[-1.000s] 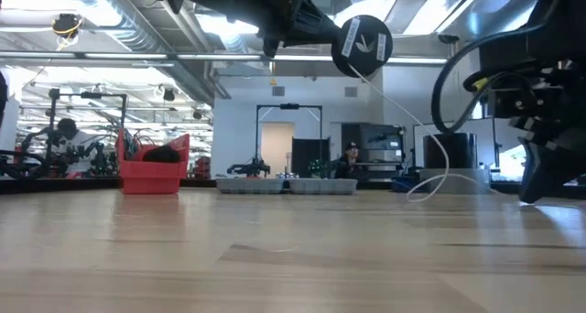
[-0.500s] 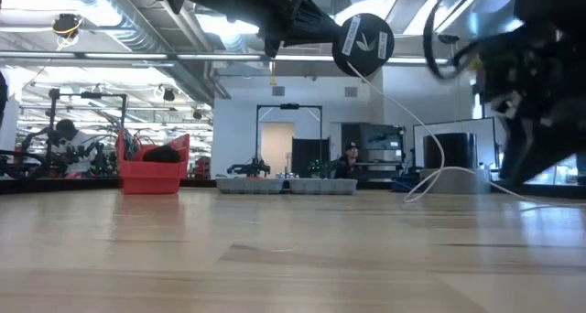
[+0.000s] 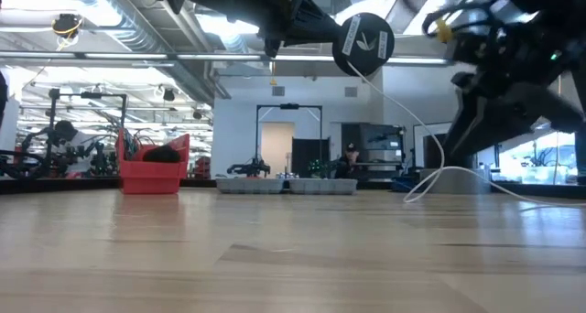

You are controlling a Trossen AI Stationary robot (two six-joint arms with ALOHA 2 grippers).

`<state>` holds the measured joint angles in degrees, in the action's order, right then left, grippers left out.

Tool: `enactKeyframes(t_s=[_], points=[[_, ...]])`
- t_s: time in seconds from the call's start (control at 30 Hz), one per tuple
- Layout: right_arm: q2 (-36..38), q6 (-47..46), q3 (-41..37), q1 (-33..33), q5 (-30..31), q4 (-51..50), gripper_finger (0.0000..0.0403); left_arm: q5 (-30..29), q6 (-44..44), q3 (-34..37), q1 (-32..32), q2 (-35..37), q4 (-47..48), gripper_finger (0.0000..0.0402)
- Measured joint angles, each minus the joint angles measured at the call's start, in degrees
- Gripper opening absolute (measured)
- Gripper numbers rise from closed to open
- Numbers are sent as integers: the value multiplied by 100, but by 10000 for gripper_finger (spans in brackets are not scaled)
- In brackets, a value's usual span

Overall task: Coil cords
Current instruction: Coil the white wire into the spool

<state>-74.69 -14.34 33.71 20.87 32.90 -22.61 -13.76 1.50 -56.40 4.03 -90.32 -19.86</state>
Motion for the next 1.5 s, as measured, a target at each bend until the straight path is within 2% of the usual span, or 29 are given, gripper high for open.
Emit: enactKeyframes(t_s=[0.23,0.3,0.37,0.5,0.53,0.73,0.97,1.23,1.37,1.5], points=[[-620,541,-7,-470,-307,154,151,0,-1,0,0,0,-3,0],[-739,618,-7,-527,-303,202,139,0,-25,0,0,0,1,0],[-757,736,-7,-519,-302,207,112,0,-48,0,0,0,0,0],[-614,945,-7,-499,-297,48,24,0,-57,0,0,0,6,0],[-530,974,8,-507,-289,-41,13,-2,-60,0,0,0,13,0],[257,293,193,-511,522,-1155,9,0,-160,0,4,0,53,0],[1267,-1276,203,-519,1726,-2243,11,-2,-162,2,7,0,101,0],[1639,-2578,201,-600,2644,-3242,8,9,-191,2,7,0,156,0],[1875,-2529,199,-953,2757,-3118,4,12,-191,2,7,0,242,0],[2242,-1911,201,-1255,2586,-2599,6,20,-192,2,7,-2,287,0]])
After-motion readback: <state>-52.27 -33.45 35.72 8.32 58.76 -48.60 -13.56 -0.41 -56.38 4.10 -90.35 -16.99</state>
